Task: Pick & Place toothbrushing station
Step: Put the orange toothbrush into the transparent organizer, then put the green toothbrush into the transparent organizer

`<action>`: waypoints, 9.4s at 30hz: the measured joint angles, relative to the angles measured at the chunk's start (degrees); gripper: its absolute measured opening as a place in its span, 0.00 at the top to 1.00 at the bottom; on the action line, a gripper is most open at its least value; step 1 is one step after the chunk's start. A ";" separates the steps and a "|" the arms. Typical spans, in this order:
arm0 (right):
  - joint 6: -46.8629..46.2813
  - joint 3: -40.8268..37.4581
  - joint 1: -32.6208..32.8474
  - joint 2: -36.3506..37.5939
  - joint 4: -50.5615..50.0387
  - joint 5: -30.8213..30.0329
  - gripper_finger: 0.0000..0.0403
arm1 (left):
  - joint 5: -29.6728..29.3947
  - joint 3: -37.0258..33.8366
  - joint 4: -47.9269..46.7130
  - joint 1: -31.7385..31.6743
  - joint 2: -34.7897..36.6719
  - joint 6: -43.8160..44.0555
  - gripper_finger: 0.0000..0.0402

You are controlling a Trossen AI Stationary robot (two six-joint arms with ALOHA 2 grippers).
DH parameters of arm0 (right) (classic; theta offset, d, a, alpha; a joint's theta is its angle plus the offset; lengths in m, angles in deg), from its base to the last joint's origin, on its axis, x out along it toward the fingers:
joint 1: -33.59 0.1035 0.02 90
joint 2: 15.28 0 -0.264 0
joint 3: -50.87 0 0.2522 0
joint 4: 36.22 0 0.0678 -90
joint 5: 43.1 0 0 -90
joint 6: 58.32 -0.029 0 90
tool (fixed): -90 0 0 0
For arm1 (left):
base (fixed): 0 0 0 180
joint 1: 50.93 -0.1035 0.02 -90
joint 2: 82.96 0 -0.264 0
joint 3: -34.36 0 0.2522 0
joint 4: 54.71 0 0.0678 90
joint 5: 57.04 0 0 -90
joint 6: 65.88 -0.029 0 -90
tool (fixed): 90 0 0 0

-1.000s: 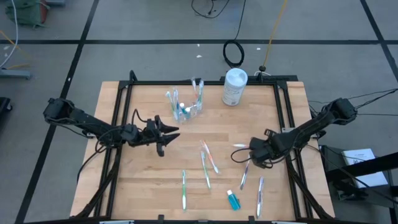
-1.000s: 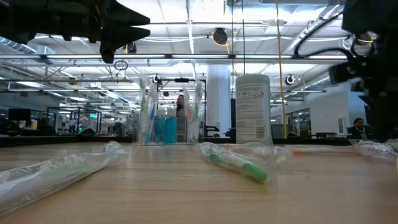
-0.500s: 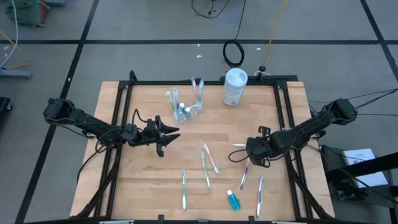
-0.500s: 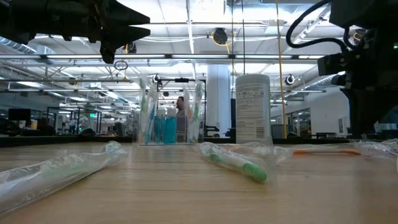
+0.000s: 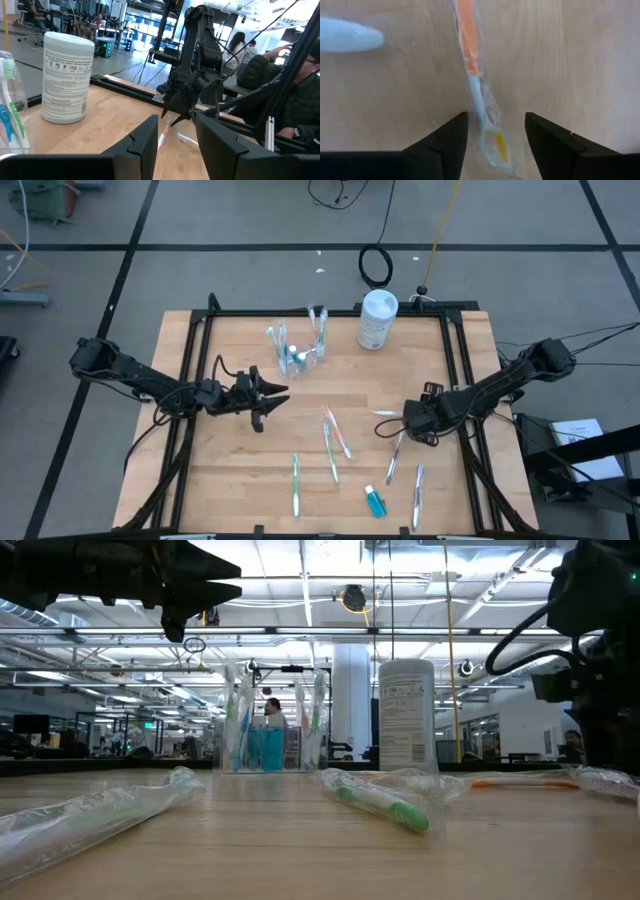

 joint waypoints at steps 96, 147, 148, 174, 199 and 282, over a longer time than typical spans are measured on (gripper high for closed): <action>189.06 23.50 -36.02 -23.33 82.67 -18.00 1.00 | 10.47 3.39 -0.15 -7.56 0.02 -13.63 0.66; 138.14 23.57 -36.63 -26.17 81.45 -4.51 0.66 | 10.50 3.39 -0.31 -7.55 0.04 -10.67 0.66; 136.72 23.57 -36.31 -26.17 81.51 -6.86 0.66 | 10.51 3.39 -0.71 -7.55 0.04 -10.65 0.66; 65.26 -3.21 -26.50 11.02 87.50 -18.07 0.70 | 10.43 3.37 -4.00 -7.54 -0.04 -5.94 0.66; 29.13 -10.40 -24.70 17.81 92.83 0.95 0.71 | 9.72 3.37 -5.18 -7.61 -0.07 -6.49 0.66; 22.93 -10.33 -24.63 17.78 81.67 1.43 0.71 | 18.53 42.51 -71.82 6.45 -42.16 40.80 0.98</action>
